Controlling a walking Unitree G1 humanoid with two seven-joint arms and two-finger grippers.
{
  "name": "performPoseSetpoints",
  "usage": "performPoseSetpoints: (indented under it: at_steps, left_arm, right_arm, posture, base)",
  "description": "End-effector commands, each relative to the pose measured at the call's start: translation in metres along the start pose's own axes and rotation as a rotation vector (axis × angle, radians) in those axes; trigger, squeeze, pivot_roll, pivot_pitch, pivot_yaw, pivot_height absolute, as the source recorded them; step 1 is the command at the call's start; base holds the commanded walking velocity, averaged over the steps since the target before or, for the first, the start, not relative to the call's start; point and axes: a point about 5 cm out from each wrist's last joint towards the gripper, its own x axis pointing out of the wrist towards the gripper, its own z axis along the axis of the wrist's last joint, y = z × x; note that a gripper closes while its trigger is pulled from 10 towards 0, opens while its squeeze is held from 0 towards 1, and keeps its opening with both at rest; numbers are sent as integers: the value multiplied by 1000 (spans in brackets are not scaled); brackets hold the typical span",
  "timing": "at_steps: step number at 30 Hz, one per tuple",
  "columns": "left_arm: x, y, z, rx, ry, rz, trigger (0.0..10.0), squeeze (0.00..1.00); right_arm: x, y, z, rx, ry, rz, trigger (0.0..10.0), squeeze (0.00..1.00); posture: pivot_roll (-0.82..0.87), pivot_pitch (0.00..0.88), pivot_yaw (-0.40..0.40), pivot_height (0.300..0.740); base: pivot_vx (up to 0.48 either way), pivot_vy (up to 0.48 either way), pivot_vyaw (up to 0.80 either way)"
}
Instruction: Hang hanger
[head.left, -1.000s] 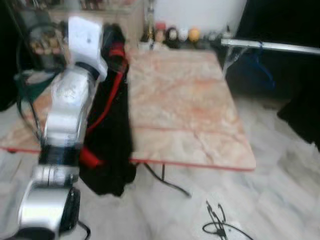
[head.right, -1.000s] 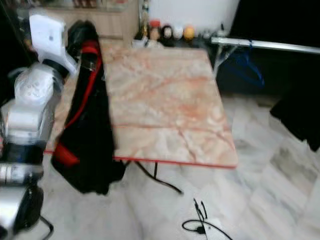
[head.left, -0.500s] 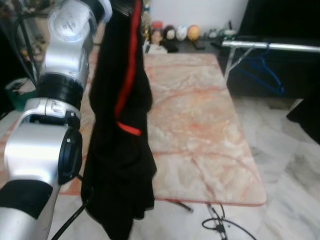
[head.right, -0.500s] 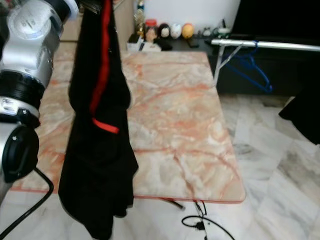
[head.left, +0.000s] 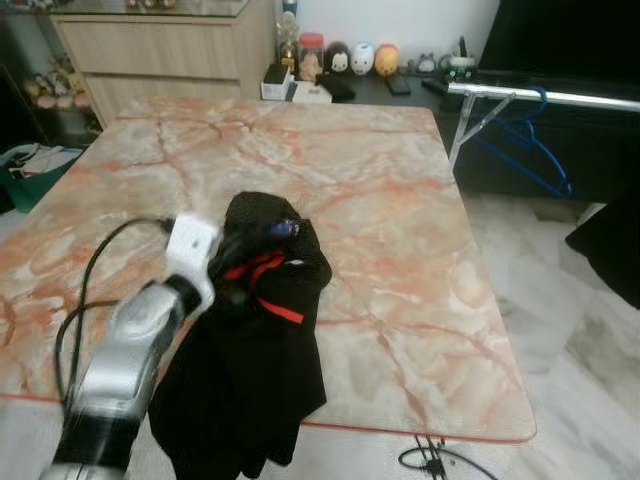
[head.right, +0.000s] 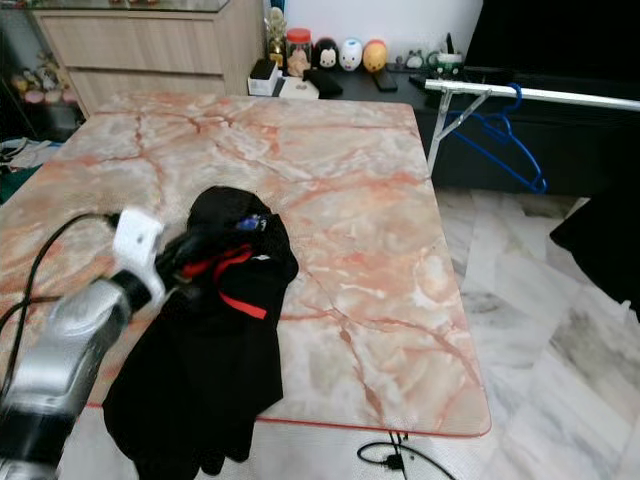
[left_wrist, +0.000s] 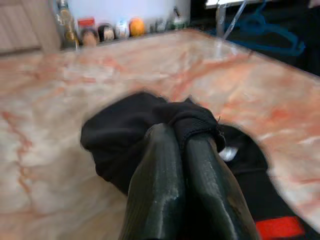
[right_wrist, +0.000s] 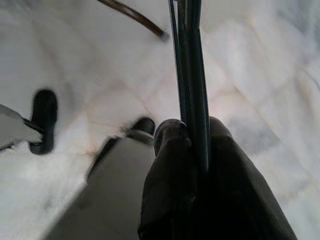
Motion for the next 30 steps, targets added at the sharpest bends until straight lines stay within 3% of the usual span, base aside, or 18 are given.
performPoseSetpoints:
  at_steps: [1, 3, 4, 13, 20, 25, 26, 27, 29, 30]
  left_arm:
    - [-8, -13, 0, -21, 2, -12, 10000, 82]
    - [-11, -17, 1, -33, 9, -10, 10000, 82]
    - [-15, -24, 1, -48, 20, -5, 10000, 1000]
    - [-9, -48, 8, -64, 29, -73, 10000, 1000]
    - [-23, -50, 1, -32, 108, -149, 10000, 1000]
    - [-27, -39, 7, -33, 69, -70, 10000, 1000]
    - [-27, -35, 11, -50, 40, -31, 10000, 1000]
    - [-29, -25, 19, -59, -33, 108, 10000, 1000]
    - [-31, -21, 20, -63, -55, 158, 10000, 1000]
    - [-37, -16, 18, -55, -66, 243, 10000, 0]
  right_arm:
    - [-1, 0, -4, 1, 6, -3, 10000, 0]
    - [-1, 0, -4, -1, 5, -2, 10000, 0]
    - [-1, 0, -4, 1, 3, -3, 10000, 0]
    - [-1, -1, -7, -2, 6, -7, 10000, 0]
    - [-2, 0, -9, 0, 10, -4, 10000, 0]
    - [-2, 0, -9, 0, 9, -5, 10000, 0]
    - [-2, 0, -9, 1, 9, -5, 10000, 0]
    - [-2, -1, -9, 1, 7, -6, 10000, 0]
    - [-2, -2, -8, 2, 6, -7, 10000, 0]
    - [-2, -3, -8, 3, 4, -10, 10000, 0]
  posture:
    - [214, 0, -2, 740]
    - [212, 0, -2, 740]
    - [206, 0, -4, 740]
    - [196, 0, -3, 740]
    - [196, 0, -1, 740]
    - [197, 0, -1, 740]
    - [197, 0, -2, 740]
    - [198, 0, -5, 740]
    - [198, 0, -6, 740]
    - [193, 0, -9, 740]
  base:
    - [0, 0, 0]
    - [0, 0, 0]
    - [0, 0, 0]
    - [0, 0, 0]
    - [0, 0, 0]
    - [0, 0, 0]
    - [0, 0, 0]
    - [0, 0, 0]
    - [0, 0, 0]
    - [0, 0, 0]
